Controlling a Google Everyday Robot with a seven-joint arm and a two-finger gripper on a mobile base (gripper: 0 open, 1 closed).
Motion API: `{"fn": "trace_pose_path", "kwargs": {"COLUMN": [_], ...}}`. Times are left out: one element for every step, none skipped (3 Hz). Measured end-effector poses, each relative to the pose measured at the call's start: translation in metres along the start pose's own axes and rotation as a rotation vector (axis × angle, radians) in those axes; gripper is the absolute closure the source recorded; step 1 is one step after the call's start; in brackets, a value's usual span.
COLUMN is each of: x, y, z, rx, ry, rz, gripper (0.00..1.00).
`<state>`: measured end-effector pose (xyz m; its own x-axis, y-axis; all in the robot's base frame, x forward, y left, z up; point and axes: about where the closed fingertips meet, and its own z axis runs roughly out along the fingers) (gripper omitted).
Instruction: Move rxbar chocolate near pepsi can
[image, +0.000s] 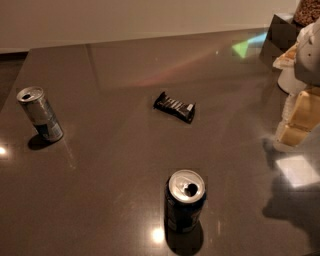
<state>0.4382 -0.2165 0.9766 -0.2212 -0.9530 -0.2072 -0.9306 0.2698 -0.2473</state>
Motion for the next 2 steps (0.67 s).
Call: {"fn": "trace_pose_path", "kwargs": {"x": [-0.001,-0.014], "y": [0.000,-0.015], "z": [0.000,0.014], "rx": [0.001,-0.031], "ry": [-0.001,-0.027], "rz": [0.001,0.025], "gripper": [0.00,0.00]}}
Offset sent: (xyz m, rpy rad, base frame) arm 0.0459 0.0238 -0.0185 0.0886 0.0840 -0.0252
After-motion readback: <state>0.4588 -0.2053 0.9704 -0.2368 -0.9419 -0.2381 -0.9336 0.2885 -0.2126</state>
